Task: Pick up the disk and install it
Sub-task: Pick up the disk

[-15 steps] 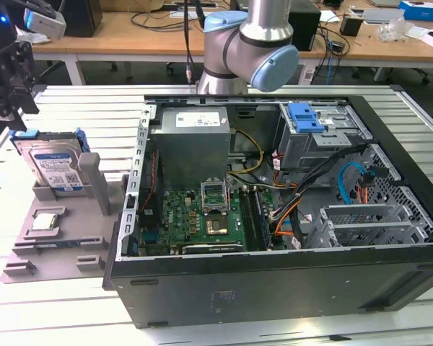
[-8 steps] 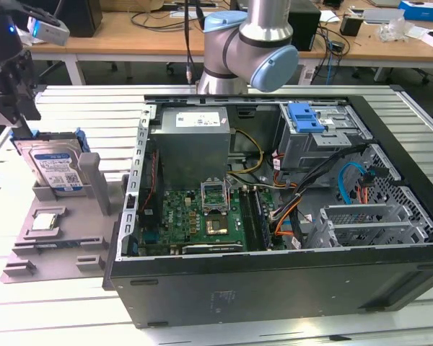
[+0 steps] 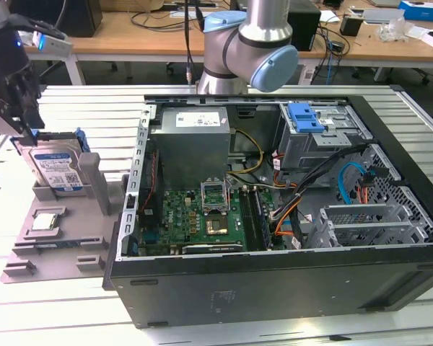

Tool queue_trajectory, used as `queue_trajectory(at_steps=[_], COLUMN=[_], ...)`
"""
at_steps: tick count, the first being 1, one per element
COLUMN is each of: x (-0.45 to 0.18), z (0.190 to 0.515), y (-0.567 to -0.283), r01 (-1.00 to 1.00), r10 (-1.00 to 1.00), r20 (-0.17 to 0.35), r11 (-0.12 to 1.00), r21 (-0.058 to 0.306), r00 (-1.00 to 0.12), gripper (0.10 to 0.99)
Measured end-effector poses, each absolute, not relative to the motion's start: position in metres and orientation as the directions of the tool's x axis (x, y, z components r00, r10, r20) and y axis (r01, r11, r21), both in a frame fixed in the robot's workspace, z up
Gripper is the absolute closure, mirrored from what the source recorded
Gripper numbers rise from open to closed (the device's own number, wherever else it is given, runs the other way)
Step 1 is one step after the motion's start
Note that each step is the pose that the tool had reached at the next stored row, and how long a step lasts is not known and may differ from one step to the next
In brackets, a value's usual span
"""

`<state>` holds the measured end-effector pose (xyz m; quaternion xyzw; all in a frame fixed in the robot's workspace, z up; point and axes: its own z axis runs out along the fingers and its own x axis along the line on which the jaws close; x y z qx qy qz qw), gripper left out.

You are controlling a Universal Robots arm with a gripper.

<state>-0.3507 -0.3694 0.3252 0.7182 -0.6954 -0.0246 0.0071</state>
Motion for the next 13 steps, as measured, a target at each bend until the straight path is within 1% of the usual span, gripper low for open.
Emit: queue_trajectory(at_steps=[8, 13], x=[-0.351, -0.351], z=[0.304, 0.299], y=[-0.369, -0.369], r01=[-0.998, -0.998], r10=[-0.999, -0.999], r20=[-0.026, -0.026], r11=[-0.041, -0.043], r21=[0.044, 0.044], r00=[0.040, 0.042], gripper=[0.604, 0.604])
